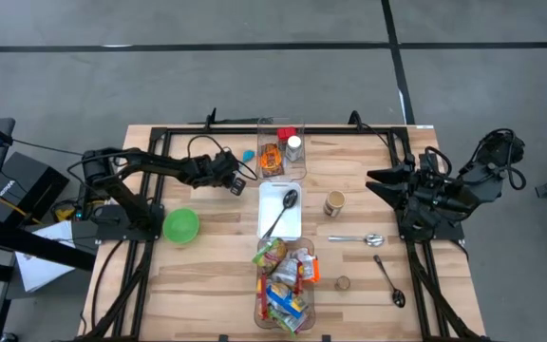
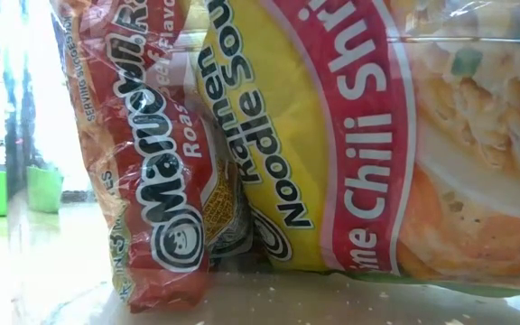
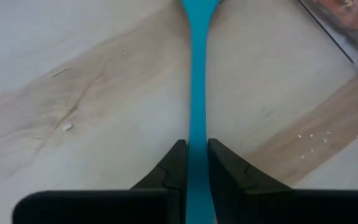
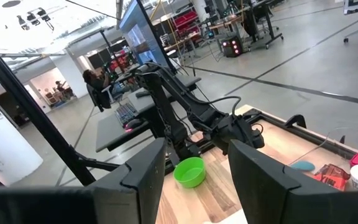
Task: Pick & Place Food Item
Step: Put the blue baby spoon into the white bin
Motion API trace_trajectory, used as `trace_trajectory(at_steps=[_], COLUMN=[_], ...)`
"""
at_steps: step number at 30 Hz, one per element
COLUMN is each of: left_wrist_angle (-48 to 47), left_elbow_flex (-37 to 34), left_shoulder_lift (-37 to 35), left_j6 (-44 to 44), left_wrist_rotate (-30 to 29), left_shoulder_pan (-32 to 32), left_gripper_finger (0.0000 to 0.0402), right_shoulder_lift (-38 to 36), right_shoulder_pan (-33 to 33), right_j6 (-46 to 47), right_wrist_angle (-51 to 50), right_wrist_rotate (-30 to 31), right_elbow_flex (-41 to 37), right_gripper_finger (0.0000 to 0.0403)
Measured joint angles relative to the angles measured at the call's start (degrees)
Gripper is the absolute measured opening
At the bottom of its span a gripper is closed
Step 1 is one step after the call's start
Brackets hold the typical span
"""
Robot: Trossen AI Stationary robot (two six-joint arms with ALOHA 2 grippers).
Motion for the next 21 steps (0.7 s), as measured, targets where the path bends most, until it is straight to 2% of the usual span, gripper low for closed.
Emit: trace_trajectory(at_steps=[11, 21], left_wrist_angle=[-0.4, -0.6], left_elbow_flex=[-0.2, -0.2], left_shoulder_lift=[-1.3, -12.8], left_j6=[-0.3, -0.7], left_wrist_rotate=[0.2, 0.1], left_shoulder_pan=[0.0, 0.0], left_gripper_finger=[0.0031, 0.0031], right_shoulder_lift=[0.0, 0.0], right_shoulder_pan=[0.0, 0.0], right_j6=[0.7, 0.6], right_wrist_angle=[-0.2, -0.5], right_wrist_rotate=[0.0, 0.0], right_elbow_flex=[0.0, 0.0], right_gripper_finger=[0.0171, 0.0171])
